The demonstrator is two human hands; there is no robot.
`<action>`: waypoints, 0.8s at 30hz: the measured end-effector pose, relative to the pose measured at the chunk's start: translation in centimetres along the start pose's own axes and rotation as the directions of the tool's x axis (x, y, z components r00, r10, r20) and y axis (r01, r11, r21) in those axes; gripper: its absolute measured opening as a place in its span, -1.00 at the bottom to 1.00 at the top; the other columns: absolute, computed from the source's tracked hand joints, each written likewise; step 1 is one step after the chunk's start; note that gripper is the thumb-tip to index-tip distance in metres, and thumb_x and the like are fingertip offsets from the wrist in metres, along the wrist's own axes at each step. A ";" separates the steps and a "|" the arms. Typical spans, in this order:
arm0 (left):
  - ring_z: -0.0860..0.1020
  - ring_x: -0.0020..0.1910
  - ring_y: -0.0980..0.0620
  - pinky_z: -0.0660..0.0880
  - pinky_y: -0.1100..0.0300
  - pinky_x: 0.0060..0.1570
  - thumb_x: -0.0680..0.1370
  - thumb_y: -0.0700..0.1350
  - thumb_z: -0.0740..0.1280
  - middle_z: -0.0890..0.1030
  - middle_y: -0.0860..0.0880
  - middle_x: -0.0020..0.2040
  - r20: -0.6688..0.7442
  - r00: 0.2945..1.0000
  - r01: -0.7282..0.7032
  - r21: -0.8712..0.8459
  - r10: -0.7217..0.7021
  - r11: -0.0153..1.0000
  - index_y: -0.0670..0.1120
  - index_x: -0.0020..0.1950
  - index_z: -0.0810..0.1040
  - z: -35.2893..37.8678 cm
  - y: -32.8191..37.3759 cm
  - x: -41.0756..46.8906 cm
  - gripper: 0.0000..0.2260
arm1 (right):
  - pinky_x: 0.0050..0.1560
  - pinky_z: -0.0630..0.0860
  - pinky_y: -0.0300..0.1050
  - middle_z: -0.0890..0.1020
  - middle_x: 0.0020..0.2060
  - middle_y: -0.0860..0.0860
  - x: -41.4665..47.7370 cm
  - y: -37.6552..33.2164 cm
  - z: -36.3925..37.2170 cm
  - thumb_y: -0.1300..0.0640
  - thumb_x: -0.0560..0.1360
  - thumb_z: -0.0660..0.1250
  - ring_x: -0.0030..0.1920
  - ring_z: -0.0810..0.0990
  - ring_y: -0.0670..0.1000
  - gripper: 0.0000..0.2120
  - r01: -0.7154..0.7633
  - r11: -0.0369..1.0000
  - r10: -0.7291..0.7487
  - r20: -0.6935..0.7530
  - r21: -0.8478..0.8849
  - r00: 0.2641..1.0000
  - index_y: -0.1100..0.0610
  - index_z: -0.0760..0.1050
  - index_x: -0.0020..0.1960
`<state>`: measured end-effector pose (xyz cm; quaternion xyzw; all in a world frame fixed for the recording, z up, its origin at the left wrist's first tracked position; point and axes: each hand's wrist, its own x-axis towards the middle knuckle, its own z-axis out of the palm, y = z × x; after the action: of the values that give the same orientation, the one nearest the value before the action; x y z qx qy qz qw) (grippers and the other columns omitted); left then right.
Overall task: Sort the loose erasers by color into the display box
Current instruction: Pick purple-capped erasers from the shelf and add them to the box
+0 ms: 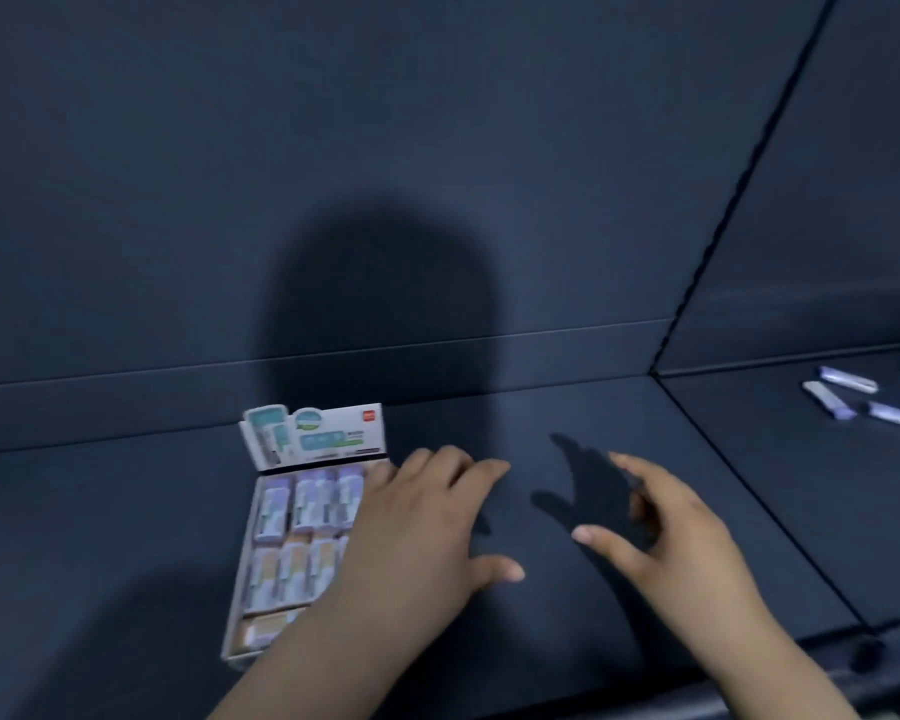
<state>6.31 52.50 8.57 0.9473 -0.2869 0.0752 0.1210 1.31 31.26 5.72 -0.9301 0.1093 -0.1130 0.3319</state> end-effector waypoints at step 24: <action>0.54 0.08 -0.05 0.42 0.01 -0.03 0.45 0.17 0.33 0.56 0.00 0.13 0.080 0.988 0.118 0.180 -0.134 0.977 0.03 0.27 0.50 7.7 25.8 10.2 -0.56 | 0.26 0.28 -0.10 0.39 0.22 -0.08 5.5 16.1 -18.9 -0.34 0.49 0.04 0.29 0.32 -0.02 -0.40 0.363 0.786 -0.204 0.344 -0.501 0.917 -0.12 0.11 0.45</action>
<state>0.81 24.19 8.17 0.9731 -0.2235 0.0488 0.0288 -0.86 6.35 10.40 -0.9979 -0.0515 0.0031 0.0384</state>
